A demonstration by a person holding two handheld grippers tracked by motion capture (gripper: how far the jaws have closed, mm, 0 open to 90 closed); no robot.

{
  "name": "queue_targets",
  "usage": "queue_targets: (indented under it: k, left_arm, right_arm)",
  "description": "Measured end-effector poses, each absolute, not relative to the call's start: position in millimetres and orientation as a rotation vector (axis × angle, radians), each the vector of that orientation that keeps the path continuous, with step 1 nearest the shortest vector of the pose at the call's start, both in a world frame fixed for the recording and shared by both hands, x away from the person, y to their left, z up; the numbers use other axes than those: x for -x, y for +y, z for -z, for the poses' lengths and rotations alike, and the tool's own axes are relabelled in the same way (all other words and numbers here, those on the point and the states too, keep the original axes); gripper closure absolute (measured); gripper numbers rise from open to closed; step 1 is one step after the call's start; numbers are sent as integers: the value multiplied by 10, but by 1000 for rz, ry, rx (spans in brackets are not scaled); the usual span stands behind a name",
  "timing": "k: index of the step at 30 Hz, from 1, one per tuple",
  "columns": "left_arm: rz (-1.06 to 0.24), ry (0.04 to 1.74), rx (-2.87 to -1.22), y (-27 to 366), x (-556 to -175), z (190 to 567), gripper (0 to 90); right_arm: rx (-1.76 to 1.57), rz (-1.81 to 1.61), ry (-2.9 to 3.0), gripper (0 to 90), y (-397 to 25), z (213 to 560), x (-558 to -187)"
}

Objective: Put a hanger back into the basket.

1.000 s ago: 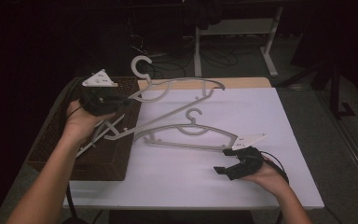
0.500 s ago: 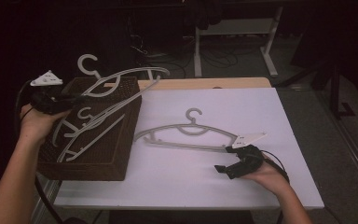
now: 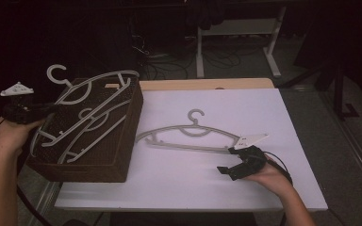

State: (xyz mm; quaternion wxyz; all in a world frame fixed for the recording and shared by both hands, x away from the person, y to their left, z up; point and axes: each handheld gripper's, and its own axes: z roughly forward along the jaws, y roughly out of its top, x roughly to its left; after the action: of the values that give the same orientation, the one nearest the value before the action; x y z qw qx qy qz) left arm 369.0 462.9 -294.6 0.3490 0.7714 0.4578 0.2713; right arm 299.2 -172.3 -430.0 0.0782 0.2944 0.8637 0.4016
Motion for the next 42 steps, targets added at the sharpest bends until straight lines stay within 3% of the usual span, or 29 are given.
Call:
queue_targets:
  k: [13, 26, 27, 29, 42]
  left_arm:
    - [-697, 1258, -2014, 4702, -3719, 3119, 826]
    - [-569, 1280, -2082, 4526, -3829, 3413, 803]
    - [-545, 1279, -2080, 4524, -3836, 3431, 778]
    - [-592, 1283, -2083, 4501, -3832, 3438, 644]
    - [-528, 1134, -2009, 4187, -3798, 3225, 416]
  right_arm:
    - [-881, -1185, 2591, 149, -1716, 4312, -3000]
    - [-876, -1176, 2594, 149, -1711, 4315, -3003]
    - [-879, -1177, 2594, 149, -1712, 4313, -3003]
    - [-878, -1175, 2594, 149, -1711, 4312, -3002]
    - [-873, -1189, 2579, 149, -1717, 4267, -3012]
